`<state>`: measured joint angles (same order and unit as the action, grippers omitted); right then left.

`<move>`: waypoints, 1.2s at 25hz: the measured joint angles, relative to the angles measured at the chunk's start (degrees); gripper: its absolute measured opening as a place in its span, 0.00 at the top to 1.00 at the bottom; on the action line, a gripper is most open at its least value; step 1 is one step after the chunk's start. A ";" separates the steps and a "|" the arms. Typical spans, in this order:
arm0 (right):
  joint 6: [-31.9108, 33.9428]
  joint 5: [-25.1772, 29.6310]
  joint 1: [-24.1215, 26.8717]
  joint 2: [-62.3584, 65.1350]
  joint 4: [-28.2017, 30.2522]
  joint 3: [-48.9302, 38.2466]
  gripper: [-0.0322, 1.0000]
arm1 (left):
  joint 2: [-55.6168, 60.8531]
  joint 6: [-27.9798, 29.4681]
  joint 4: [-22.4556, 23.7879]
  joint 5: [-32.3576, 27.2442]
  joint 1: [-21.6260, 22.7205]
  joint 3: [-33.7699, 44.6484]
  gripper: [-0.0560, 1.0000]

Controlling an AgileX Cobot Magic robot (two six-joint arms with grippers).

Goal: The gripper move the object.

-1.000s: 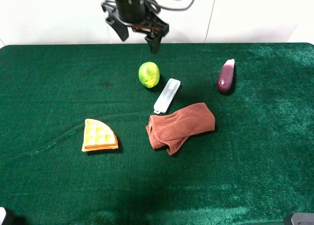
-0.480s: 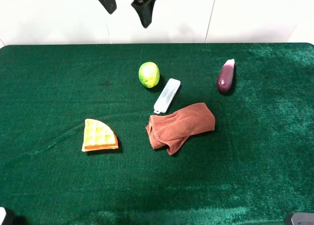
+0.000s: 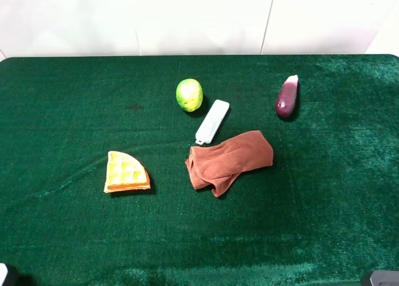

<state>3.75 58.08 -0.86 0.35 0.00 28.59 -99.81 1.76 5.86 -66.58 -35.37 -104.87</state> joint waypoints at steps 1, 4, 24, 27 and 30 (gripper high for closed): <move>0.00 0.06 0.00 0.00 0.00 0.00 0.30 | 1.73 0.06 0.00 0.00 0.00 1.74 0.15; 0.00 0.01 0.00 0.00 0.00 0.00 0.30 | 7.04 0.54 0.00 0.00 0.00 7.98 0.15; 0.00 0.01 0.00 0.00 0.00 0.00 0.30 | 51.53 2.96 1.09 -0.10 0.00 42.09 0.01; 0.00 0.01 0.00 0.00 0.00 0.00 0.30 | 57.39 2.96 1.21 -0.10 0.00 44.60 0.01; 0.00 0.01 0.00 0.00 0.00 0.00 0.30 | 61.62 2.96 1.27 -0.10 0.93 47.43 0.01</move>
<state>3.75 58.09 -0.86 0.35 0.00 28.59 -38.19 4.72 7.13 -66.68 -34.44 -57.44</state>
